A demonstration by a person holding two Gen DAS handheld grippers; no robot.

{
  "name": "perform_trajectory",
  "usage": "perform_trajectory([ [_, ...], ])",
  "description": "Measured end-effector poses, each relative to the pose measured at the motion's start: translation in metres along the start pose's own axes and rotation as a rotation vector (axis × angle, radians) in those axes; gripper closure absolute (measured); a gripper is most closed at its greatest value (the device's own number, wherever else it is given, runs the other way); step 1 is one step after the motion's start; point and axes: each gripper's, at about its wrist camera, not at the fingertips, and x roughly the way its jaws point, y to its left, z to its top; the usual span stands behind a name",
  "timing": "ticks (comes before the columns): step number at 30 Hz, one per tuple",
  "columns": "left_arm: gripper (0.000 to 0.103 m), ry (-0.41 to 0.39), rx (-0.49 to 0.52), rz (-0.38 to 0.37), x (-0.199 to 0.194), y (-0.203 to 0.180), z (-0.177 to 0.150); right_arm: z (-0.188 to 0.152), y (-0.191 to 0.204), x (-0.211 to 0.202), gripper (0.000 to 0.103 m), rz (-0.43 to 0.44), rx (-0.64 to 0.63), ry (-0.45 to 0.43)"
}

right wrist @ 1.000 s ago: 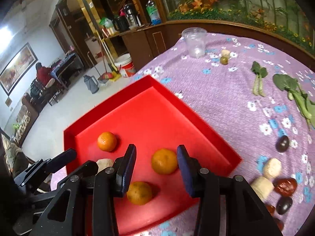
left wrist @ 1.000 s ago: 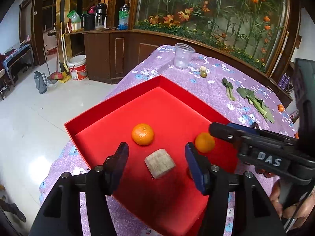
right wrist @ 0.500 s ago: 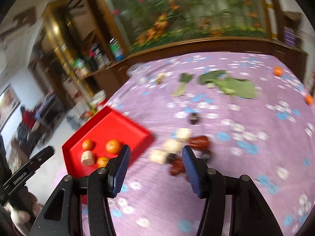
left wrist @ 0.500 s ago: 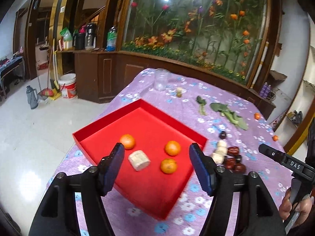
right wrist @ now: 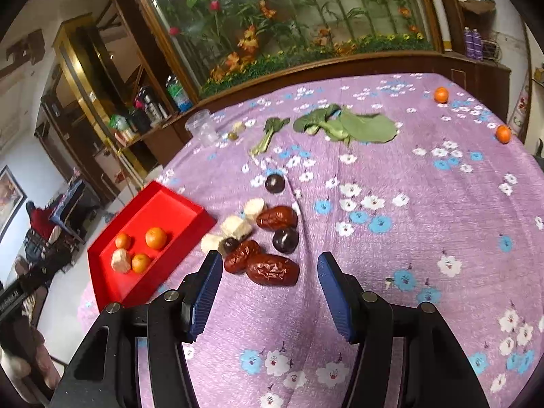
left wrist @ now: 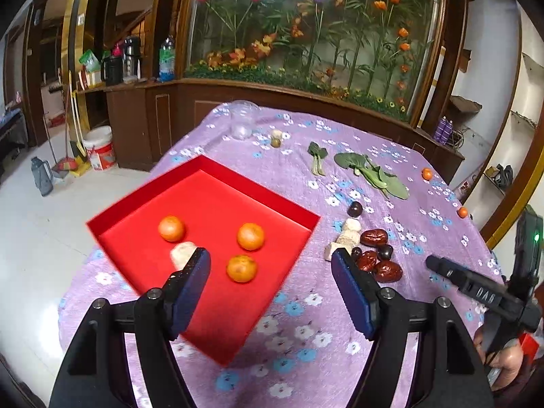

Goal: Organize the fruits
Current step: 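Move both tools back toward the fruit pile, then grasp another beige chunk with the left tool while the right tool grasps a red date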

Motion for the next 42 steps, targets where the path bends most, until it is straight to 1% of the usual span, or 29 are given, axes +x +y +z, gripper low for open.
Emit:
perform_trajectory([
  [4,0.03,0.057,-0.009,-0.04,0.026,-0.012,0.0,-0.001,-0.003,0.017,0.04,0.017,-0.06,0.055],
  [8,0.03,0.131,0.036,-0.076,0.056,-0.032,-0.009,-0.001,-0.009,0.038,0.04,0.024,-0.103,0.106],
  [11,0.03,0.183,0.036,-0.116,0.076,-0.042,-0.013,0.001,-0.006,0.053,0.04,0.02,-0.164,0.133],
  [13,0.03,0.208,0.035,-0.118,0.087,-0.047,-0.013,0.002,-0.003,0.06,0.04,0.016,-0.194,0.144],
  [15,0.03,0.212,0.047,-0.112,0.095,-0.052,-0.011,0.003,0.001,0.067,0.04,0.019,-0.227,0.155],
  [18,0.03,0.201,0.096,-0.108,0.107,-0.063,-0.008,0.003,0.007,0.075,0.04,0.019,-0.274,0.163],
  [21,0.031,0.217,0.134,-0.124,0.121,-0.071,-0.005,0.001,0.015,0.078,0.041,0.016,-0.318,0.168],
  [22,0.031,0.22,0.143,-0.141,0.127,-0.074,-0.004,0.001,0.017,0.078,0.042,0.012,-0.331,0.167],
  [23,0.031,0.223,0.153,-0.144,0.132,-0.076,-0.002,0.0,0.019,0.079,0.047,0.001,-0.346,0.167],
  [24,0.034,0.227,0.16,-0.138,0.137,-0.077,-0.001,0.0,0.02,0.079,0.049,-0.005,-0.355,0.168],
  [25,0.037,0.233,0.166,-0.135,0.141,-0.079,0.0,-0.001,0.02,0.079,0.05,-0.005,-0.359,0.166],
  [28,0.049,0.258,0.182,-0.141,0.153,-0.08,0.001,-0.002,0.018,0.074,0.051,-0.008,-0.361,0.165],
  [30,0.059,0.262,0.196,-0.173,0.156,-0.082,0.0,-0.001,0.015,0.07,0.052,0.001,-0.348,0.161],
  [32,0.064,0.262,0.222,-0.19,0.155,-0.086,-0.001,0.0,0.011,0.065,0.053,0.016,-0.33,0.162],
  [35,0.064,0.257,0.251,-0.188,0.152,-0.089,-0.004,0.0,0.008,0.061,0.053,0.021,-0.323,0.169],
  [37,0.063,0.264,0.244,-0.201,0.153,-0.087,-0.004,-0.003,0.006,0.057,0.053,0.019,-0.33,0.173],
  [38,0.058,0.273,0.236,-0.209,0.155,-0.087,-0.003,-0.003,0.005,0.056,0.053,0.02,-0.327,0.174],
  [39,0.048,0.282,0.236,-0.211,0.158,-0.087,-0.002,-0.003,0.003,0.055,0.053,0.024,-0.319,0.176],
  [40,0.045,0.293,0.247,-0.201,0.162,-0.089,-0.003,-0.003,0.003,0.054,0.053,0.028,-0.314,0.177],
  [41,0.043,0.282,0.269,-0.181,0.164,-0.093,-0.004,-0.003,0.002,0.053,0.053,0.031,-0.311,0.177],
  [42,0.043,0.275,0.284,-0.177,0.165,-0.095,-0.003,-0.003,0.001,0.054,0.053,0.033,-0.309,0.175],
])
